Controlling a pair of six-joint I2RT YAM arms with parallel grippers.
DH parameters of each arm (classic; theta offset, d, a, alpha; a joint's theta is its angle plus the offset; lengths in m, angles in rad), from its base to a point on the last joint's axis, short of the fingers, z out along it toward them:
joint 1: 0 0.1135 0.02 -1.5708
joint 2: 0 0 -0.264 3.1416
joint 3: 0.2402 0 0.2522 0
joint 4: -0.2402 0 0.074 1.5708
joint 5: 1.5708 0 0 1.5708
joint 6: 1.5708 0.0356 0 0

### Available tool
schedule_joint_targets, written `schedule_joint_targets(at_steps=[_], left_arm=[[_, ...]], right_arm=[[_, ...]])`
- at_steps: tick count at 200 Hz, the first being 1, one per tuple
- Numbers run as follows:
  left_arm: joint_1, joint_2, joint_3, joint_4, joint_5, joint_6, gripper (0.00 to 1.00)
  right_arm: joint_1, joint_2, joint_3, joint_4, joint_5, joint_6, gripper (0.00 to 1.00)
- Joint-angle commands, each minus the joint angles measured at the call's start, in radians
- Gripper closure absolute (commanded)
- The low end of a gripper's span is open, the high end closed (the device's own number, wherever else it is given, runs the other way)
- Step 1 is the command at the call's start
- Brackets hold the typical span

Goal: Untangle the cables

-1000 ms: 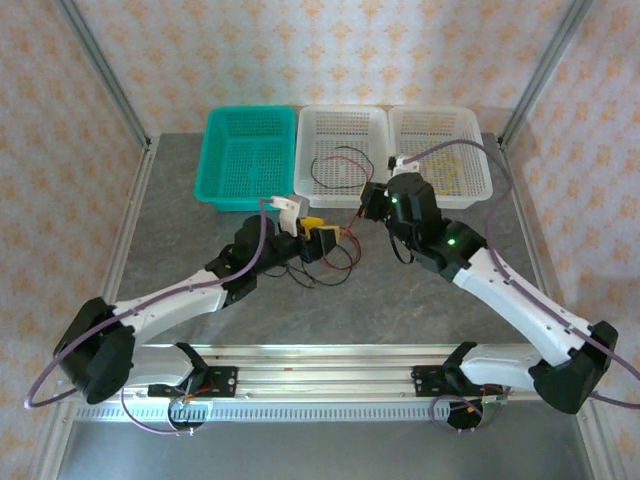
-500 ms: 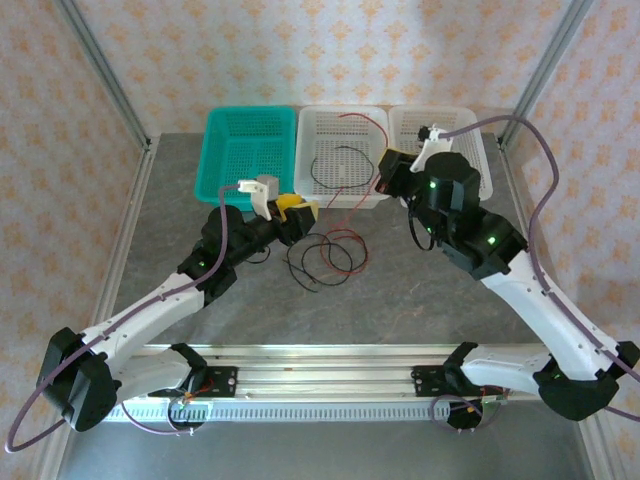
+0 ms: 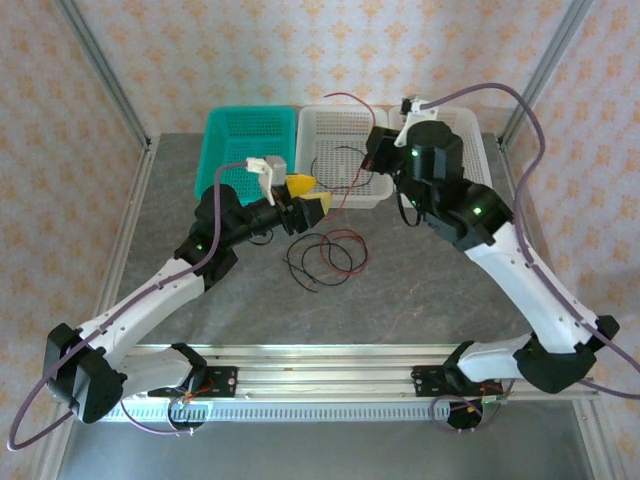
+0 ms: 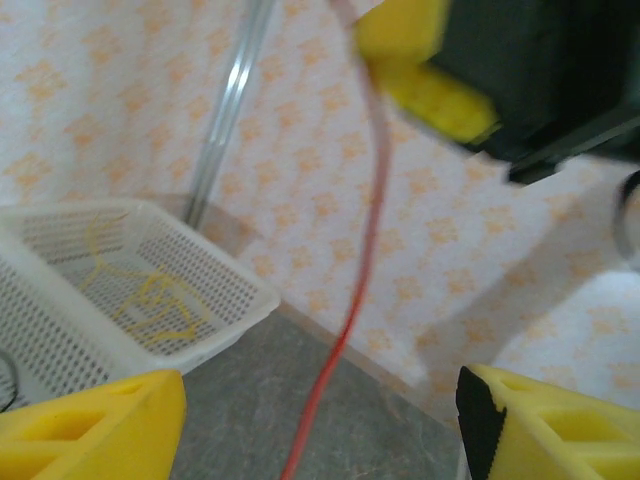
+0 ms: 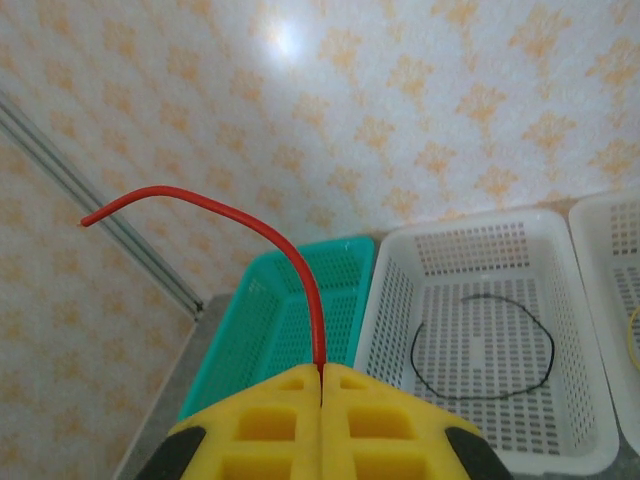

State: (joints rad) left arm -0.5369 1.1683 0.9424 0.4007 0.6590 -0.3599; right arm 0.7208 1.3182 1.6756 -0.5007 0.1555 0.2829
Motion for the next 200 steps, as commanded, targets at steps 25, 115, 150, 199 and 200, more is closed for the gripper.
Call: schedule_joint_targets(at_steps=[25, 115, 150, 199, 200], left_arm=[[-0.011, 0.066, 0.1, -0.092, 0.097, 0.109, 0.27], [-0.037, 0.162, 0.13, -0.079, 0.157, 0.111, 0.64], [-0.045, 0.165, 0.123, -0.079, 0.153, 0.111, 0.89], [-0.049, 0.145, 0.108, -0.083, 0.146, 0.104, 1.0], [-0.049, 0.143, 0.108, -0.084, 0.145, 0.104, 1.0]], right_arm=[[-0.006, 0.015, 0.037, -0.011, -0.1, 0.002, 1.0], [-0.006, 0.006, 0.021, 0.001, -0.146, 0.024, 1.0], [-0.006, 0.005, 0.025, -0.015, -0.084, 0.025, 1.0], [-0.008, 0.013, 0.021, -0.057, 0.023, 0.038, 1.0], [-0.008, 0.014, 0.019, -0.057, 0.023, 0.038, 1.0]])
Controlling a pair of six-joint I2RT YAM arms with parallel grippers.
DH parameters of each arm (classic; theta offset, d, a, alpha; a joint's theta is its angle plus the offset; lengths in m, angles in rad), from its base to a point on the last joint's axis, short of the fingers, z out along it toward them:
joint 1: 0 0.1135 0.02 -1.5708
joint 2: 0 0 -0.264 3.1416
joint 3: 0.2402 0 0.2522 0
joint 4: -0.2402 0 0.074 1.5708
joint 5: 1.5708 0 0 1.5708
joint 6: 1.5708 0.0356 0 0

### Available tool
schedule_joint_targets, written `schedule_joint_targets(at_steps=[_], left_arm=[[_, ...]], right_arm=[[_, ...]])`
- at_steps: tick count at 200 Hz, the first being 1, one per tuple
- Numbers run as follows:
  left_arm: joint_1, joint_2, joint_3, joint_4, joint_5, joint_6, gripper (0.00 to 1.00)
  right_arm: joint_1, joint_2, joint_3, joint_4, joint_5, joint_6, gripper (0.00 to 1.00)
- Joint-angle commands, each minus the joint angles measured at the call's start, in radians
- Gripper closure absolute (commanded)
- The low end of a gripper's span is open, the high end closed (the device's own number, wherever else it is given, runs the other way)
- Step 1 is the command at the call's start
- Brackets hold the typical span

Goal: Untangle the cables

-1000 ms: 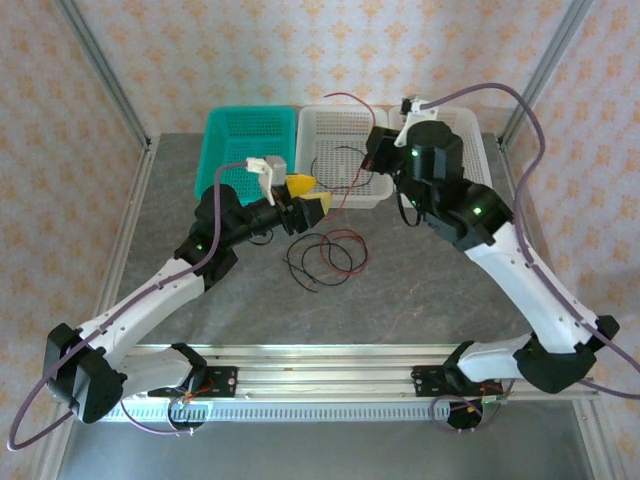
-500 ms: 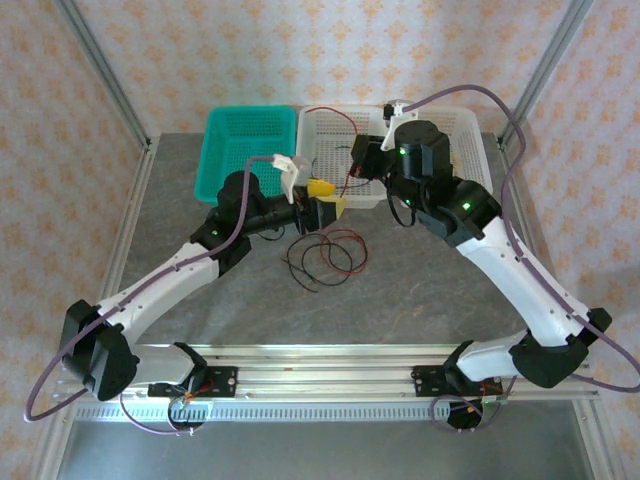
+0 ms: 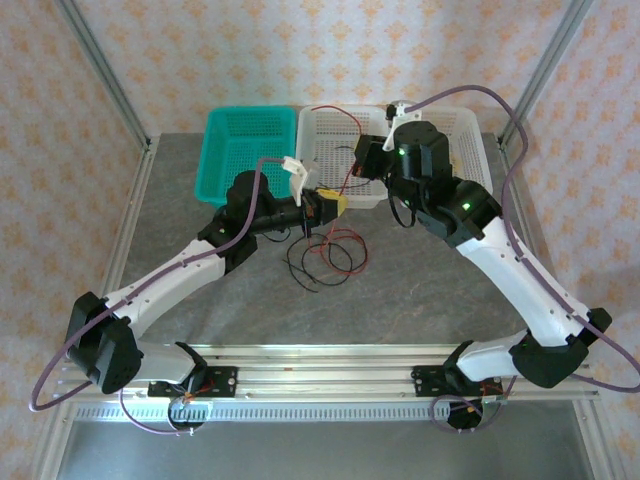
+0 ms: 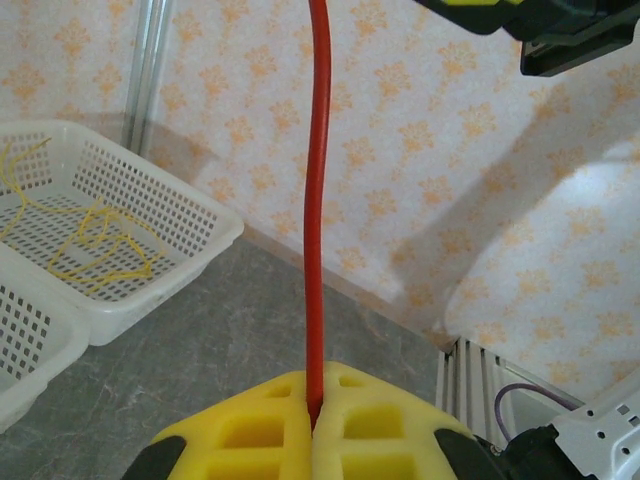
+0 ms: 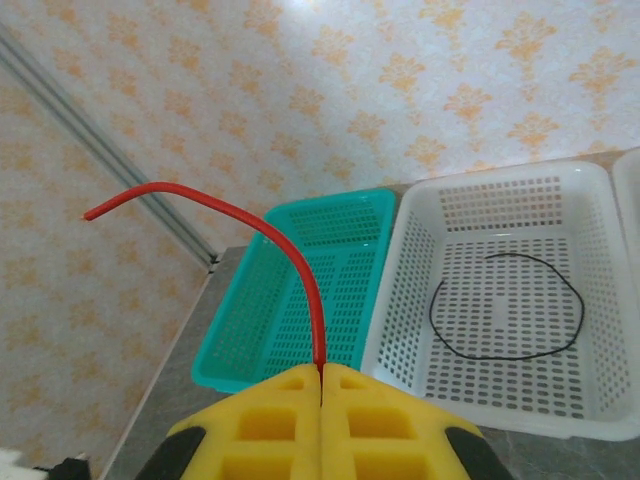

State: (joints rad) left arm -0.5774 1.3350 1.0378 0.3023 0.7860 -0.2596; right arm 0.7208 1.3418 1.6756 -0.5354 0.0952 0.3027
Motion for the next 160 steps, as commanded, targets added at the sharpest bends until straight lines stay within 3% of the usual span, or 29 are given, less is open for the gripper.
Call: schedule_joint_targets(at_steps=[1, 20, 32, 52, 70, 126, 160], left_arm=[[-0.009, -0.024, 0.012, 0.014, 0.018, 0.004, 1.0], [-0.009, -0.042, 0.011, -0.006, 0.009, 0.004, 1.0], [-0.007, -0.055, 0.01, -0.028, -0.015, 0.004, 1.0], [-0.004, -0.082, 0.01, -0.079, -0.067, 0.006, 1.0], [0.011, -0.102, 0.016, -0.125, -0.104, 0.006, 1.0], [0.097, -0.13, 0.12, -0.274, -0.232, 0.046, 1.0], [0.181, -0.076, 0.245, -0.35, -0.292, 0.08, 1.0]], right_arm=[[-0.008, -0.009, 0.019, -0.022, 0.085, 0.019, 1.0], [-0.011, 0.001, 0.015, -0.041, 0.113, 0.021, 0.98], [-0.013, 0.014, 0.013, -0.062, 0.14, 0.023, 0.86], [-0.019, 0.026, -0.001, -0.078, 0.158, 0.023, 0.56], [-0.023, 0.014, -0.035, -0.058, 0.174, 0.024, 0.46], [-0.035, -0.061, -0.229, 0.072, 0.193, 0.014, 0.37], [-0.035, -0.099, -0.391, 0.231, 0.107, -0.015, 0.38]])
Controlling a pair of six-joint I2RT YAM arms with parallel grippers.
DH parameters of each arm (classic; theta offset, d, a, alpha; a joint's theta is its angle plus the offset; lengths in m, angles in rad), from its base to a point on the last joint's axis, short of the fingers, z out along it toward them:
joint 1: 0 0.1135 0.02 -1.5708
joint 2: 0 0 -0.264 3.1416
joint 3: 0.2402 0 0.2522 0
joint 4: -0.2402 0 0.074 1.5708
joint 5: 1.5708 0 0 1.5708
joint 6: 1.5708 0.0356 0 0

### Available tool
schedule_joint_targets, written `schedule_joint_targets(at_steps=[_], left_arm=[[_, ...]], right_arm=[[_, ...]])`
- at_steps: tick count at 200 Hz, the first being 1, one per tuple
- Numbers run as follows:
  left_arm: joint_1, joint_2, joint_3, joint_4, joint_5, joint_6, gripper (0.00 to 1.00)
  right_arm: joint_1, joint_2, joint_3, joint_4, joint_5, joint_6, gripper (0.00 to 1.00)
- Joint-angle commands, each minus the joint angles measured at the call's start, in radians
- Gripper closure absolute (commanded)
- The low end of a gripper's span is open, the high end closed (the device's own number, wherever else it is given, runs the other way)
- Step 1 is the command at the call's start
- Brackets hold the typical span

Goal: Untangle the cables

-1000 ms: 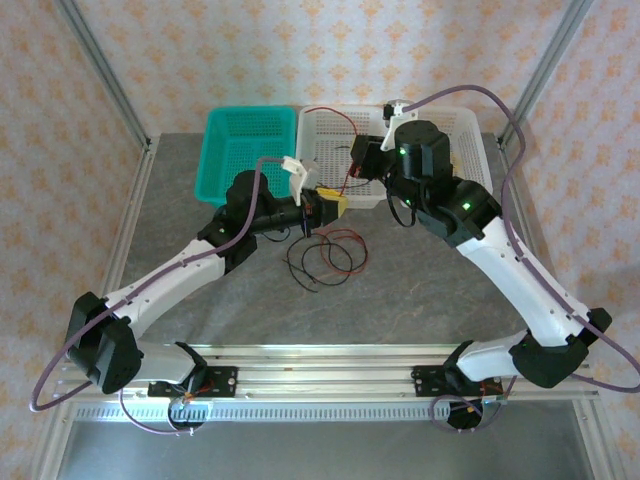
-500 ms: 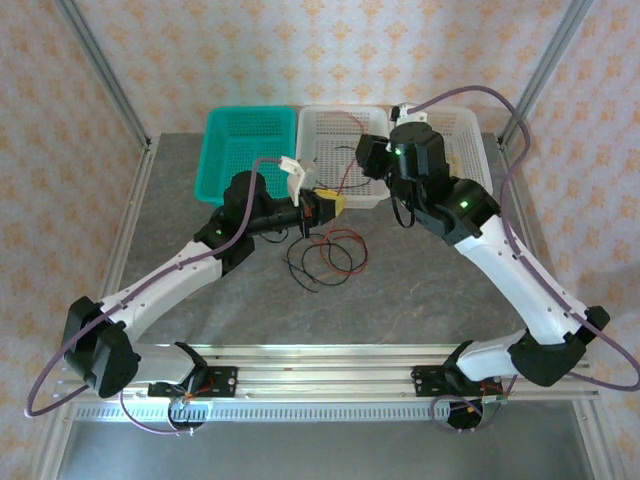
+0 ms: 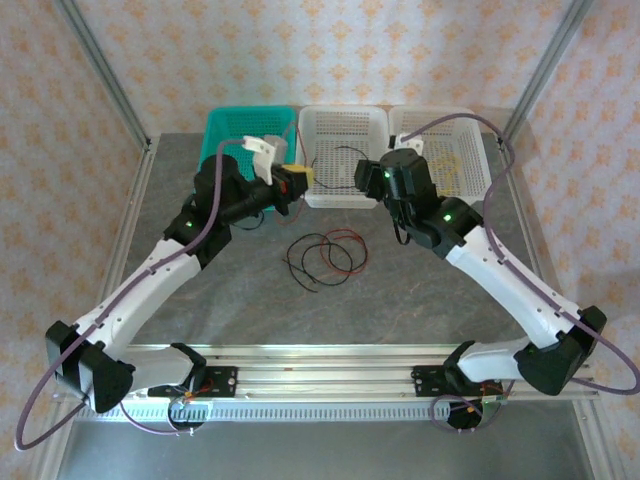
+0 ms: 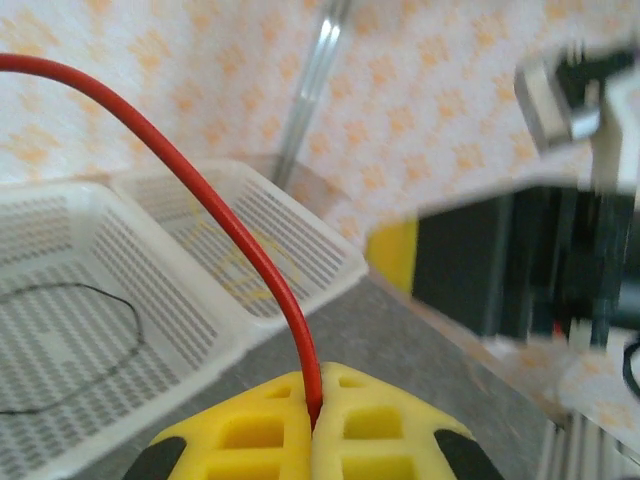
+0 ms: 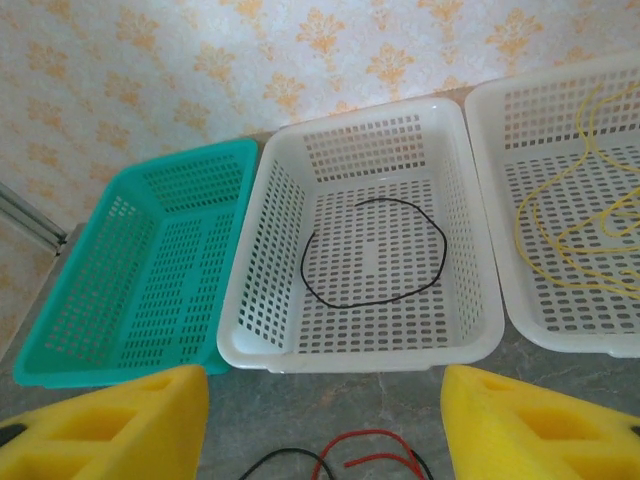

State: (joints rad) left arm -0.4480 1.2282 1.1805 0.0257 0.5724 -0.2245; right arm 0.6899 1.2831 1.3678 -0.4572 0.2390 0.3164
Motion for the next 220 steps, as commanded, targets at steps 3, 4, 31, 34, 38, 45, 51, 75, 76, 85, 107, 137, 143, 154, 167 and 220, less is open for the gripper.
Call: schedule_joint_targets(at_steps=[3, 4, 31, 34, 38, 45, 51, 75, 76, 85, 107, 137, 143, 154, 167, 220], left_arm=[[0.059, 0.037, 0.115, -0.079, -0.083, 0.049, 1.0], [0.062, 0.04, 0.119, -0.081, -0.084, 0.05, 1.0], [0.143, 0.119, 0.22, -0.105, -0.103, 0.045, 1.0], [0.151, 0.128, 0.229, -0.107, -0.104, 0.044, 1.0], [0.161, 0.141, 0.243, -0.108, -0.107, 0.042, 1.0], [0.177, 0.162, 0.268, -0.114, -0.117, 0.041, 1.0], [0.19, 0.18, 0.289, -0.118, -0.122, 0.043, 1.0], [0.237, 0.252, 0.363, -0.12, -0.123, 0.05, 1.0], [0.239, 0.255, 0.366, -0.12, -0.121, 0.05, 1.0], [0.255, 0.286, 0.396, -0.118, -0.116, 0.048, 1.0], [0.292, 0.361, 0.459, -0.094, -0.09, 0.041, 1.0], [0.322, 0.478, 0.563, -0.095, -0.081, 0.046, 1.0], [0.326, 0.502, 0.582, -0.095, -0.083, 0.047, 1.0], [0.334, 0.548, 0.62, -0.097, -0.079, 0.047, 1.0], [0.338, 0.602, 0.663, -0.112, -0.086, 0.053, 1.0], [0.345, 0.797, 0.739, -0.119, -0.109, 0.039, 1.0]], right_arm=[[-0.004, -0.041, -0.094, 0.168, -0.045, -0.031, 0.38], [-0.004, -0.04, -0.098, 0.173, -0.048, -0.032, 0.37], [-0.003, -0.009, -0.161, 0.293, -0.117, -0.038, 0.37], [-0.003, -0.002, -0.164, 0.305, -0.122, -0.038, 0.37], [-0.003, 0.006, -0.168, 0.322, -0.131, -0.039, 0.37], [-0.001, 0.023, -0.17, 0.347, -0.143, -0.039, 0.37], [-0.001, 0.039, -0.166, 0.364, -0.151, -0.04, 0.37], [-0.001, 0.117, -0.135, 0.435, -0.171, -0.041, 0.37], [-0.001, 0.119, -0.133, 0.437, -0.171, -0.04, 0.37], [-0.003, 0.155, -0.105, 0.449, -0.175, -0.031, 0.37], [-0.004, 0.253, -0.013, 0.452, -0.198, -0.013, 0.38], [-0.008, 0.372, 0.106, 0.456, -0.222, -0.006, 0.38], [-0.01, 0.397, 0.126, 0.456, -0.225, -0.006, 0.38], [-0.013, 0.438, 0.167, 0.457, -0.23, -0.006, 0.38], [-0.02, 0.489, 0.216, 0.456, -0.242, -0.002, 0.38], [-0.042, 0.68, 0.406, 0.419, -0.322, 0.032, 0.38]])
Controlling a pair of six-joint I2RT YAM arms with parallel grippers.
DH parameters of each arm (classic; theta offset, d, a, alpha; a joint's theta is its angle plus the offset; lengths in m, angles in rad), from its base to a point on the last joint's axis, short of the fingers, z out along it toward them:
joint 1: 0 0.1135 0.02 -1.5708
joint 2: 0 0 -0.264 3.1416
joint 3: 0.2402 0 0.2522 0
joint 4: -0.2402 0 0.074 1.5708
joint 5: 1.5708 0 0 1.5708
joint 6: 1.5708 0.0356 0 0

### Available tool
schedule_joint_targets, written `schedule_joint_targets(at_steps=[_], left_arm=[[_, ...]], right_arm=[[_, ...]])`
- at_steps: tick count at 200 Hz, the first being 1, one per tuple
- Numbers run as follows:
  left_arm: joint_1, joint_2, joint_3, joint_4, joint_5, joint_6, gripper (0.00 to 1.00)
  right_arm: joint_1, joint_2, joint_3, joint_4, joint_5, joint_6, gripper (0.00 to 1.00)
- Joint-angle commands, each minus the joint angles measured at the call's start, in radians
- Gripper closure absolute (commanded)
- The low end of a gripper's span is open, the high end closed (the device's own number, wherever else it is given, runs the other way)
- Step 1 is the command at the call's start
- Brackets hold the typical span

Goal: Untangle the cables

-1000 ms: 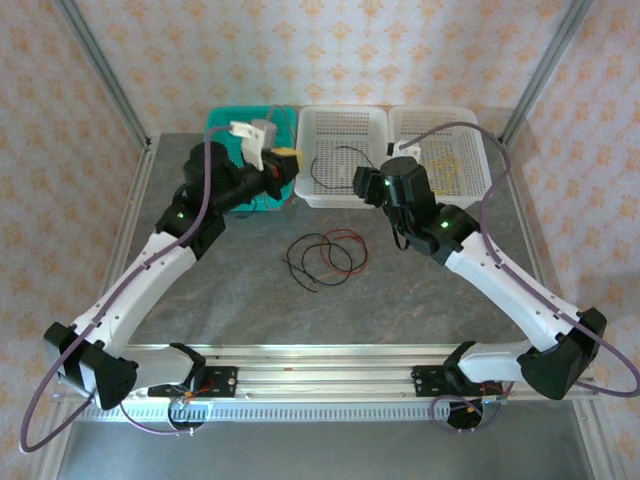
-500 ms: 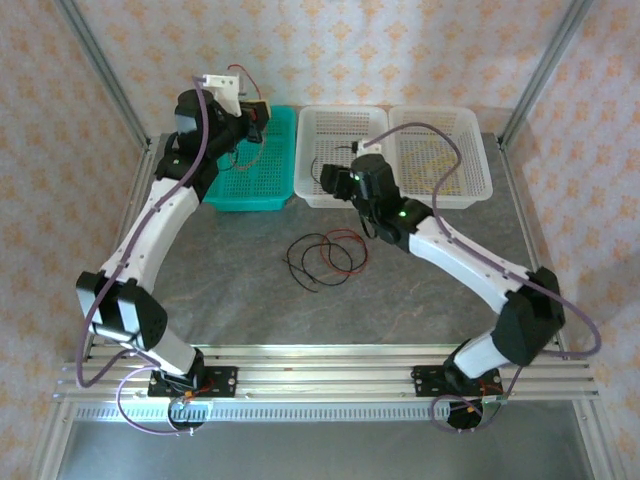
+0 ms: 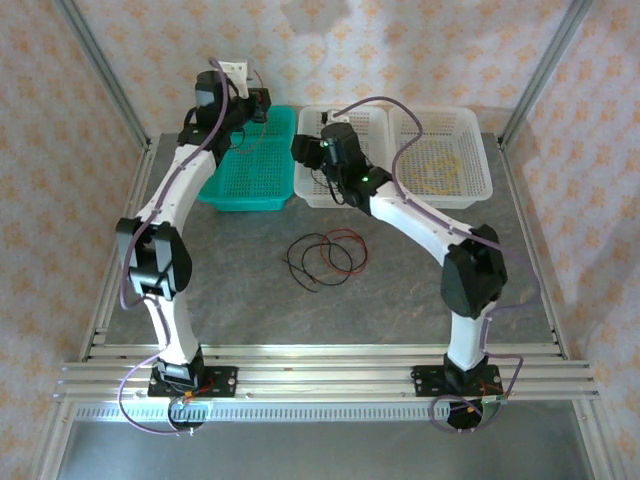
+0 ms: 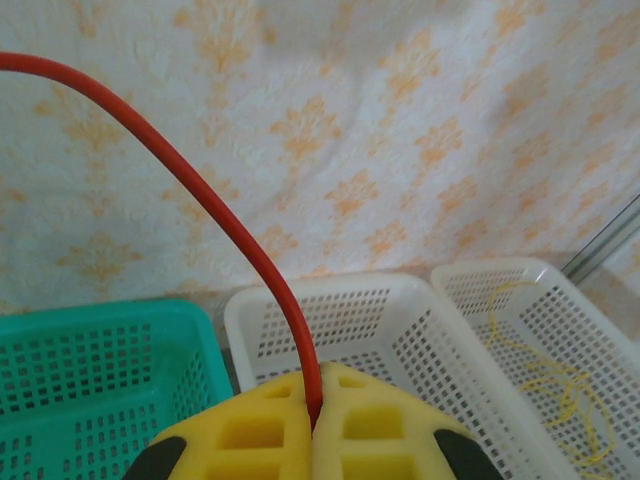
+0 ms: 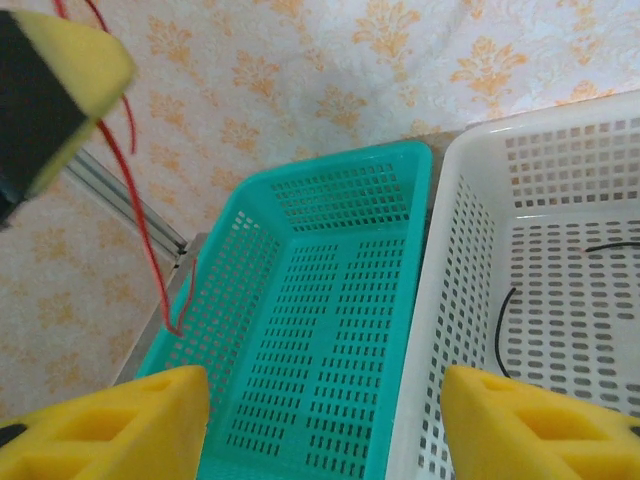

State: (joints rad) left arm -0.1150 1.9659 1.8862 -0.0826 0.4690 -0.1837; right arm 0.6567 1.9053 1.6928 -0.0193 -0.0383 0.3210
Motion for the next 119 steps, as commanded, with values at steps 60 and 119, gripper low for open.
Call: schedule_joint_targets(at_steps=[60, 119], left_arm=[[0.011, 0.175, 0.024, -0.078, -0.069, -0.003, 1.0], [-0.012, 0.189, -0.047, -0.093, -0.104, -0.016, 0.84]], right_arm=[[-0.012, 0.039, 0.018, 0.0, -0.04, 0.033, 0.38], [-0.013, -0.041, -0.101, 0.025, -0.003, 0.029, 0.38]])
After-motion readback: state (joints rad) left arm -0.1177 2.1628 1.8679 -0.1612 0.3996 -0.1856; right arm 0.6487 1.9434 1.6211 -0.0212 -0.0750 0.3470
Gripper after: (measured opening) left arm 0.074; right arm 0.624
